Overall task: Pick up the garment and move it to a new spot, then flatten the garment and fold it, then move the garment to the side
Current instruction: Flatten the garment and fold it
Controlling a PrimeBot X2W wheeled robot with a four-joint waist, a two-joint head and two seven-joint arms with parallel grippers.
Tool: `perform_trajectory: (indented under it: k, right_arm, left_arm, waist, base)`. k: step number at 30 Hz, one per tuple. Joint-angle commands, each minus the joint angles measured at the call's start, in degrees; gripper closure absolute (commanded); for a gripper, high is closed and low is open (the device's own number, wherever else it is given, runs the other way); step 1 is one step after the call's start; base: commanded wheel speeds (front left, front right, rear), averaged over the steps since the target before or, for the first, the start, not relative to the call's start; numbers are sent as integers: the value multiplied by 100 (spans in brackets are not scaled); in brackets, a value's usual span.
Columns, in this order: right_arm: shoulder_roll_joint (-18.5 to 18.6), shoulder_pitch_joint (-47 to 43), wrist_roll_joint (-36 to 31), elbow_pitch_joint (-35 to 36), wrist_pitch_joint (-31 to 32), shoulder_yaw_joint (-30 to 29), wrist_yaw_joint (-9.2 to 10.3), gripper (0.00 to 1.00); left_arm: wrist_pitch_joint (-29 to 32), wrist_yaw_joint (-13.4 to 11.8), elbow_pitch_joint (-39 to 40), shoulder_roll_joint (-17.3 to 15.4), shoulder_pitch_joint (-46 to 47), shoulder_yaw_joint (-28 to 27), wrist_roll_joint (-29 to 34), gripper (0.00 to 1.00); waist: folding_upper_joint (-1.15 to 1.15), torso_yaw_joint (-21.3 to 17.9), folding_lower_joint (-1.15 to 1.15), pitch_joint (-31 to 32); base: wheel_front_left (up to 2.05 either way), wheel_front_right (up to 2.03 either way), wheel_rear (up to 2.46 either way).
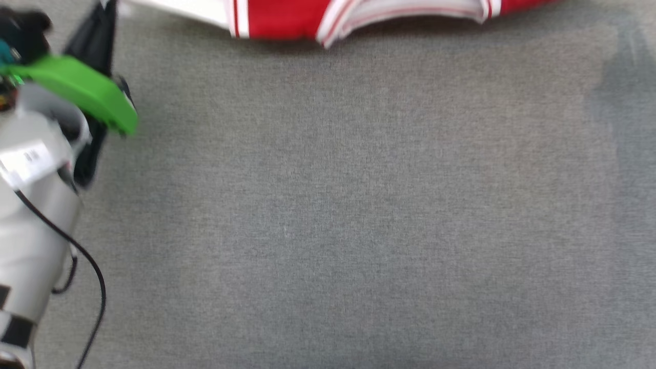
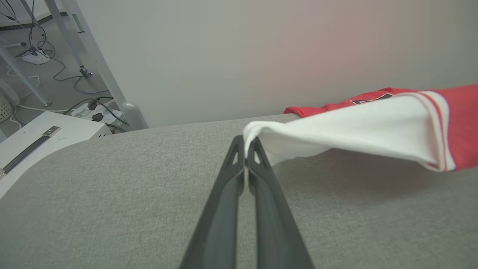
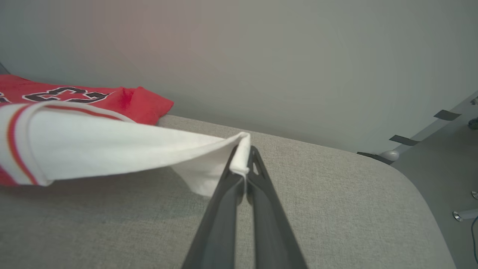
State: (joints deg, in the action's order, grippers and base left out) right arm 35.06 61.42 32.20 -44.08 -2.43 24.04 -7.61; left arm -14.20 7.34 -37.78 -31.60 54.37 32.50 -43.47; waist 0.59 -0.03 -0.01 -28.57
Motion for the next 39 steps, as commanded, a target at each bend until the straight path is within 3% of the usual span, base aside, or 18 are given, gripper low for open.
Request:
perform_trajectory:
  k: [1, 9, 21, 31, 39]
  right_arm:
    - [131, -317, 131, 90, 60, 62, 12, 100]
    - [505, -1966, 815, 624, 418, 388, 12, 100]
    - [916, -3552, 1587, 1129, 1203, 346, 12, 100]
    - [1084, -4839, 2025, 1610, 2144, -34, 12, 100]
    - [1039, -5821, 2049, 2007, 2822, -613, 12, 100]
  left_arm:
    - [-53, 5, 27, -23, -265, 13, -27, 100]
    - [160, -29, 192, -265, -1540, 248, -176, 100]
    - [589, -439, 828, -612, -3133, 438, -477, 100]
    - [1245, -802, 2063, -1018, -4479, 625, -915, 100]
    - [1681, -1234, 3240, -1226, -5264, 640, -1374, 100]
  waist:
    - [-59, 19, 1, 489]
    - [-59, -64, 1, 1124]
    - [-59, -232, 1, 2024]
    - [-59, -209, 1, 2490]
    - [-59, -139, 1, 2662]
  base:
    - [0, 0, 0]
    - [0, 0, 0]
    - [0, 0, 0]
    - [0, 0, 0]
    - [0, 0, 0]
